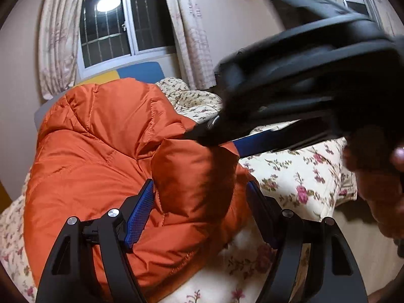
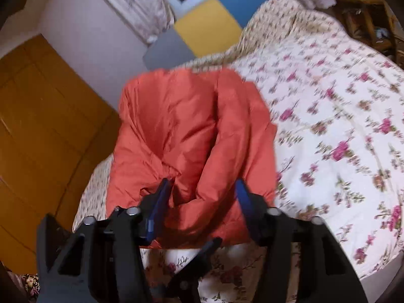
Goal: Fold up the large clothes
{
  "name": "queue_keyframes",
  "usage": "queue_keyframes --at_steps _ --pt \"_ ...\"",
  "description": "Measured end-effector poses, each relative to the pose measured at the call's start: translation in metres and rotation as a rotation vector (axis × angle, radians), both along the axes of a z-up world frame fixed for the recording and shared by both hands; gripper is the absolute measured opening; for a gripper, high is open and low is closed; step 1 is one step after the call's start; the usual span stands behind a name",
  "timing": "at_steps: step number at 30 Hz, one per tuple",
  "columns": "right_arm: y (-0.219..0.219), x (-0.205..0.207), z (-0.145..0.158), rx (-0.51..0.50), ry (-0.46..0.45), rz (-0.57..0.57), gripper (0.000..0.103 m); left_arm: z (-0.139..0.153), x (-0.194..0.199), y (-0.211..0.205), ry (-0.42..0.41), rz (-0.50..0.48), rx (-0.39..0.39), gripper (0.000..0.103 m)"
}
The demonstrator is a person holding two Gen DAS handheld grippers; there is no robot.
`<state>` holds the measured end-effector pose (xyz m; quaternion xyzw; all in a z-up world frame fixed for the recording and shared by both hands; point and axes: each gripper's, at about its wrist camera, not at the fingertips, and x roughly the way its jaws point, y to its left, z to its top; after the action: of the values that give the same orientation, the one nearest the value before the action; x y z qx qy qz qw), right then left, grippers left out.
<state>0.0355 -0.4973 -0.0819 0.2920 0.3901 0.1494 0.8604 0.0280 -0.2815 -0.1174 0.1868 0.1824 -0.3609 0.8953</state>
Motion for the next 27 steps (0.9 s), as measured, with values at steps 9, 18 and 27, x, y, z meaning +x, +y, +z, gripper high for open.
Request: queue_keyframes --at_steps 9,18,27 --pt "-0.005 -0.005 -0.031 -0.07 0.053 -0.088 0.013 0.014 -0.022 0.038 0.042 -0.035 -0.057 0.072" --pt "-0.009 -0.017 -0.046 -0.032 0.016 -0.16 0.011 0.052 0.037 0.125 0.084 0.343 -0.271 0.072" --pt "-0.023 -0.024 -0.025 0.052 -0.062 -0.168 0.032 0.037 0.131 0.143 0.229 0.587 -0.355 0.072"
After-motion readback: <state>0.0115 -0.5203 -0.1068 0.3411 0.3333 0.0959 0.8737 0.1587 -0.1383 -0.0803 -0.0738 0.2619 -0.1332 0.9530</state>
